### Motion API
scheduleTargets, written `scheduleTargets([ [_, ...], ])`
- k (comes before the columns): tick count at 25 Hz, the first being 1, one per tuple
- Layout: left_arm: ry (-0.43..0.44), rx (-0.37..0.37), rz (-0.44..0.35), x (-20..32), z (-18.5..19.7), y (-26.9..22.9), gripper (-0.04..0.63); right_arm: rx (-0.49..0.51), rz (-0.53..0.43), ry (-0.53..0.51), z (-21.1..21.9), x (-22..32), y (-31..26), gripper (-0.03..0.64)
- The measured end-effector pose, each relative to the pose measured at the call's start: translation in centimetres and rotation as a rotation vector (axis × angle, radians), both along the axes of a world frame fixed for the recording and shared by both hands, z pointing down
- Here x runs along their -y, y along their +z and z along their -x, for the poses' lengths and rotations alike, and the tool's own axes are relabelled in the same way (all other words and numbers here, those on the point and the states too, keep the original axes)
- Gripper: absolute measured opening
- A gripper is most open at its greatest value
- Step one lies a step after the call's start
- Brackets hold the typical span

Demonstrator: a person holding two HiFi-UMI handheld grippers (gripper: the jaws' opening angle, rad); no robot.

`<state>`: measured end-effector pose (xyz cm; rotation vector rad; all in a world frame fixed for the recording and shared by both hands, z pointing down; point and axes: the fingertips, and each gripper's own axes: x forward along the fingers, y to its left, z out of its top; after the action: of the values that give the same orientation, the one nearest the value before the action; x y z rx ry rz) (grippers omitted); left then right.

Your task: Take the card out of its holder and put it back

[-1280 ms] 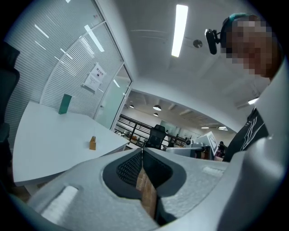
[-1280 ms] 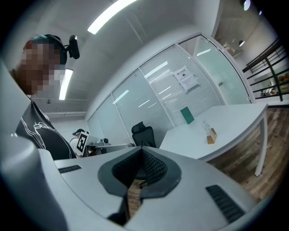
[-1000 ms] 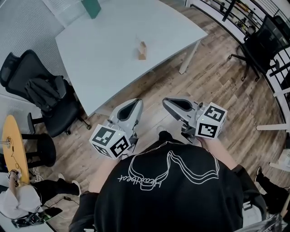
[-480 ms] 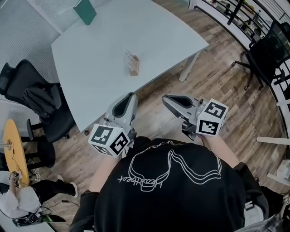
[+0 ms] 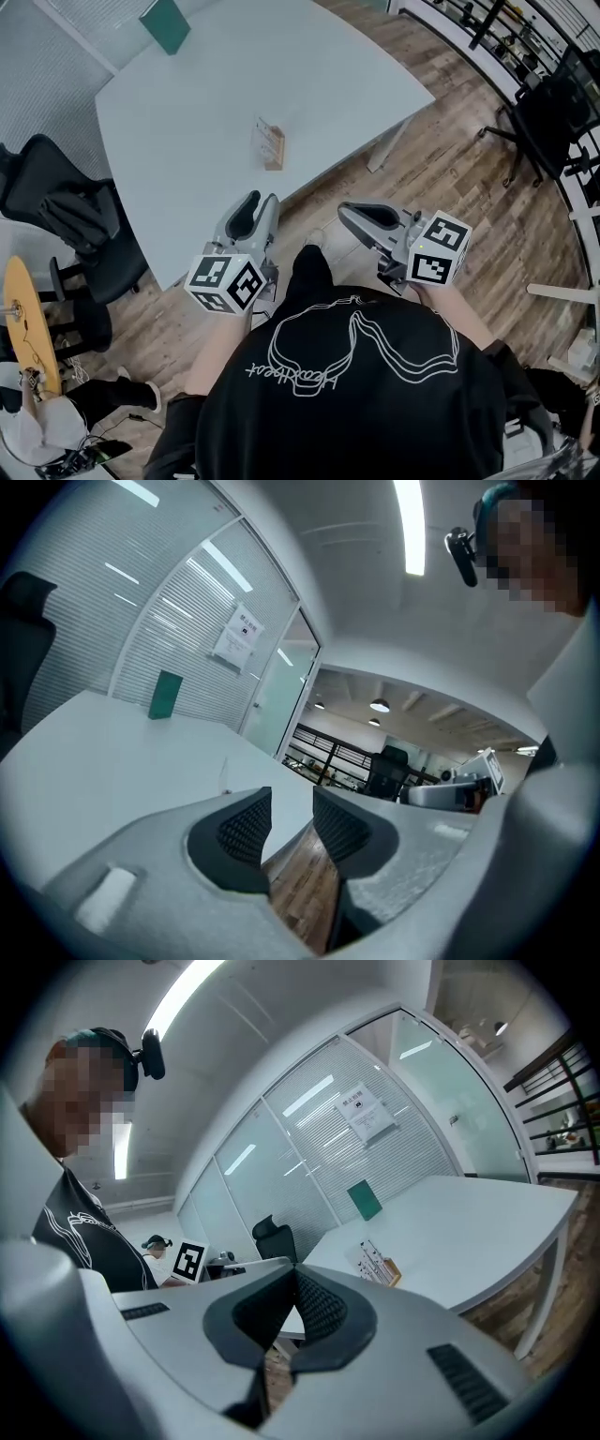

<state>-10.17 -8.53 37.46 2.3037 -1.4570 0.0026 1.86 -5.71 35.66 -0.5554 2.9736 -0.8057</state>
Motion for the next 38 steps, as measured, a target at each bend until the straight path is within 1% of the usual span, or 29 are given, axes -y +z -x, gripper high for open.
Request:
scheduleTargets([
  [4, 0.003, 0.002, 0.037, 3.4, 0.9, 2.0, 0.132, -0.011, 0.021, 0.006, 0.8, 2.4, 0.9, 0.009],
  [9, -0.011, 0.037, 0.092, 7.0, 2.5, 4.8, 0.132, -0.011, 0.051, 0.009, 2.0, 5.2, 2.0, 0.009],
  [12, -0.021, 0.046, 0.123, 9.1, 3.4, 6.4, 0.132, -0.012, 0.071, 0.022, 2.4, 7.2, 2.6, 0.009],
  [16, -0.044, 0.049, 0.158, 11.5, 4.1, 8.2, 0.132, -0.012, 0.093, 0.034, 2.6, 9.1, 3.4, 0.009],
  [19, -0.041, 0.043, 0.177, 12.9, 4.1, 9.1, 0.132, -0.008, 0.103, 0.04, 2.7, 10.4, 3.7, 0.009],
  [26, -0.05, 0.049, 0.206, 15.4, 4.1, 10.5, 0.132, -0.003, 0.137, 0.046, 3.1, 12.5, 4.9, 0.009],
  [28, -0.066, 0.055, 0.207, 16.0, 4.2, 10.9, 0.126, -0.001, 0.145, 0.047, 3.1, 12.9, 5.3, 0.009],
  [32, -0.105, 0.062, 0.196, 16.7, 4.4, 11.3, 0.076, -0.001, 0.159, 0.046, 3.0, 13.4, 5.9, 0.009],
  [38, -0.113, 0.066, 0.2, 17.0, 4.6, 11.4, 0.043, -0.007, 0.167, 0.05, 2.8, 13.4, 6.2, 0.009],
])
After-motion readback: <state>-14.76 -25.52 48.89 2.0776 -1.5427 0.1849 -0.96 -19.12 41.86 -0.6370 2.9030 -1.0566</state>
